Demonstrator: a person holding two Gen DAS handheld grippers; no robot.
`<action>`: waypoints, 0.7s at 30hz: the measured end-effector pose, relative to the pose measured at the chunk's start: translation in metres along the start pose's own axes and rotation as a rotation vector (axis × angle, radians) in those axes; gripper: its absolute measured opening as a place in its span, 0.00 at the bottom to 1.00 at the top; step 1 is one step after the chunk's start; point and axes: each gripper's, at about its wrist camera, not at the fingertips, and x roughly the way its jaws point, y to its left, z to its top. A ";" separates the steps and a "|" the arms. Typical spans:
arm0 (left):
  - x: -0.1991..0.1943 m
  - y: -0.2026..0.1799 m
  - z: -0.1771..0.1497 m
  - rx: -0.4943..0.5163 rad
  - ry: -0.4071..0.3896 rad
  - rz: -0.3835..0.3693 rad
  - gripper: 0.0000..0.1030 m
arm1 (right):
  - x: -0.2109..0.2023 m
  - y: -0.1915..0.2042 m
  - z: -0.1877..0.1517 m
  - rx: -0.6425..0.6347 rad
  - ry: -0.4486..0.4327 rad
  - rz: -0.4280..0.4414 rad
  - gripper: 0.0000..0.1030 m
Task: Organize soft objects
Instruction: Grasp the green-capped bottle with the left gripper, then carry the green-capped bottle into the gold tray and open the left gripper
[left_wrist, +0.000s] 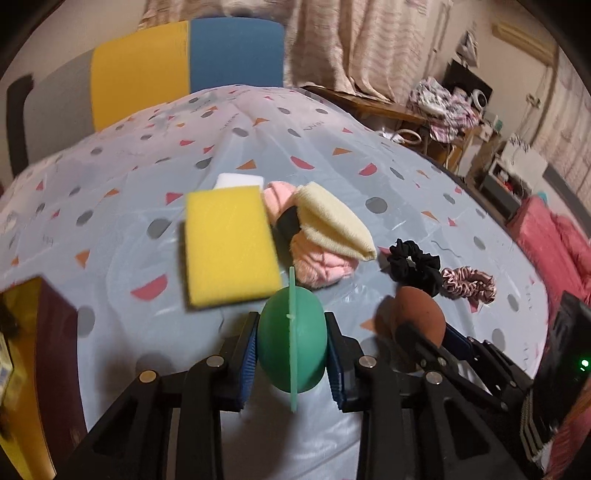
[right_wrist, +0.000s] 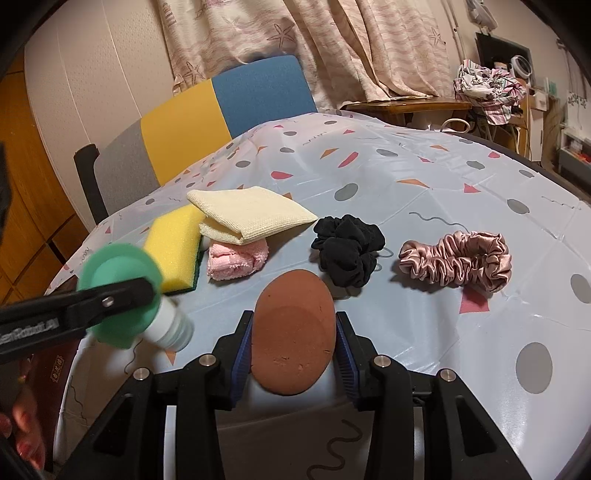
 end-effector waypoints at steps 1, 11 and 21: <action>-0.003 0.005 -0.002 -0.029 -0.001 -0.019 0.31 | 0.000 0.000 0.000 0.000 0.001 -0.001 0.41; -0.047 0.024 -0.022 -0.102 -0.055 -0.081 0.31 | 0.000 0.000 0.000 -0.002 0.001 -0.003 0.41; -0.104 0.071 -0.032 -0.182 -0.129 -0.065 0.31 | 0.000 0.001 -0.001 -0.008 0.003 -0.009 0.41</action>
